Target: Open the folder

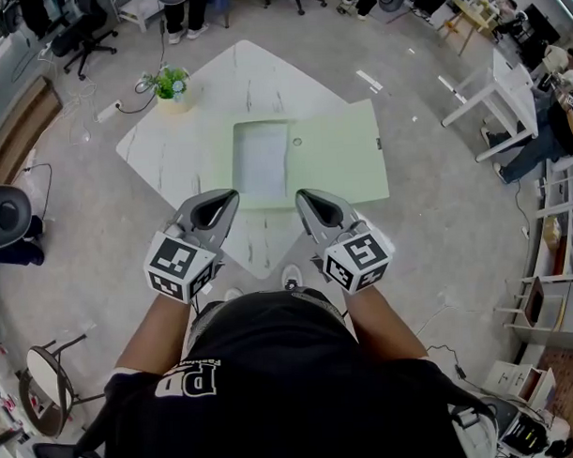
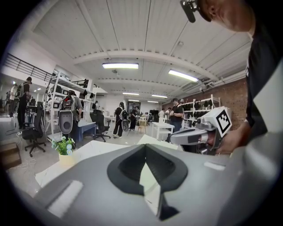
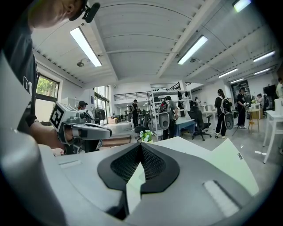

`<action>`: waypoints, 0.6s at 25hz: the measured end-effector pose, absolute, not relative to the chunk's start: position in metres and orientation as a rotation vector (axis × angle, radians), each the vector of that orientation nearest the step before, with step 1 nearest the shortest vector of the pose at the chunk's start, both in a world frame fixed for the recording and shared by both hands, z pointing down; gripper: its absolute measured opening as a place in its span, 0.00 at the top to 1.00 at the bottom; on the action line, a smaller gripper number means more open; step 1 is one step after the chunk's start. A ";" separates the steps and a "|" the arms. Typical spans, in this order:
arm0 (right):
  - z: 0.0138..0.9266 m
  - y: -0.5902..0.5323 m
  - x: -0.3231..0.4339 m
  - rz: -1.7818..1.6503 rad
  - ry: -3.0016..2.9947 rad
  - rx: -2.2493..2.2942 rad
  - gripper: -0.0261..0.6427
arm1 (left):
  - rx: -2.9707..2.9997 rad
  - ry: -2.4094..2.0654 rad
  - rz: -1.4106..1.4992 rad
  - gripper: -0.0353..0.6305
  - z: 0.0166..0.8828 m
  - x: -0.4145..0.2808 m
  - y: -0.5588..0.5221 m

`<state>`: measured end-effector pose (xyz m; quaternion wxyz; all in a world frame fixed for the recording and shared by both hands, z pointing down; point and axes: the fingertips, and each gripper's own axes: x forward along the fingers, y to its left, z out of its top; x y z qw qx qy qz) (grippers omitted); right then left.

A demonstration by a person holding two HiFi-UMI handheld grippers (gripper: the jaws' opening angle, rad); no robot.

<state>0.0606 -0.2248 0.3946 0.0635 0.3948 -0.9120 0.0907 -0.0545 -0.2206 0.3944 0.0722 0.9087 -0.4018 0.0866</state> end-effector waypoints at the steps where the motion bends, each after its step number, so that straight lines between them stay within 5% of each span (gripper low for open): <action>1: 0.395 -0.225 0.061 0.276 -2.755 1.192 0.96 | 2.731 -1.208 0.262 0.86 0.395 -0.054 -0.221; 15: 0.401 -0.231 0.063 0.286 -2.742 1.182 0.96 | 2.727 -1.216 0.269 0.86 0.396 -0.053 -0.226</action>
